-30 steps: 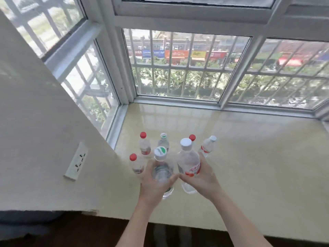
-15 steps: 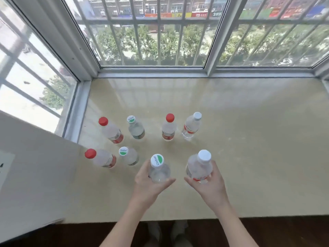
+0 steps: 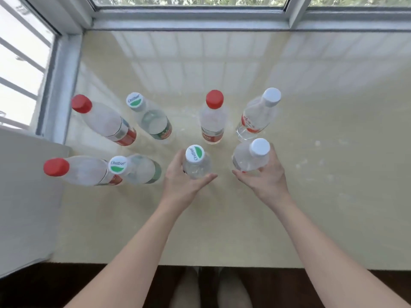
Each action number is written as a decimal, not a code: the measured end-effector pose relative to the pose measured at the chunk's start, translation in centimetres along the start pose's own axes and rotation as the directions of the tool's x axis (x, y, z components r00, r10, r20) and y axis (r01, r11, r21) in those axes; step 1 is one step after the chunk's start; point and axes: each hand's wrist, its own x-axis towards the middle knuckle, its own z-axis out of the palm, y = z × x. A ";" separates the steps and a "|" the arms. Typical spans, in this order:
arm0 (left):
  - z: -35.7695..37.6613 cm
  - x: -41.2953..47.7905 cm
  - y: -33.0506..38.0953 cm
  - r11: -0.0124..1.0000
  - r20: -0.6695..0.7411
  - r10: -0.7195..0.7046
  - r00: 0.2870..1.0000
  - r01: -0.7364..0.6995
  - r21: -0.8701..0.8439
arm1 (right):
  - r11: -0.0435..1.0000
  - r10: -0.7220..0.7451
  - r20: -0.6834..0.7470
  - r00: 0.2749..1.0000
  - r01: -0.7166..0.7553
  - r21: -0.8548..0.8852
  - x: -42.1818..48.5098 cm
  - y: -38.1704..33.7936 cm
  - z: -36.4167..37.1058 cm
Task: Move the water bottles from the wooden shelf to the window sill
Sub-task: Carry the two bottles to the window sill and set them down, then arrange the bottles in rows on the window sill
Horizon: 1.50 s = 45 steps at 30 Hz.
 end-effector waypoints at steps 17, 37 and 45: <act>-0.1 1.1 -0.7 0.996 0.017 0.091 0.996 -0.091 0.023 | 0.997 -0.064 0.035 0.997 0.066 -0.040 0.1 1.5 0.8; -0.7 -1.2 -0.7 0.985 0.001 0.156 0.988 -0.156 0.069 | 0.999 0.002 0.019 1.000 -0.003 0.054 -2.3 2.2 -0.3; -0.6 -0.8 0.1 0.985 0.006 0.163 0.987 -0.163 0.054 | 0.996 -0.033 0.072 0.997 0.027 0.083 -1.7 1.2 -1.6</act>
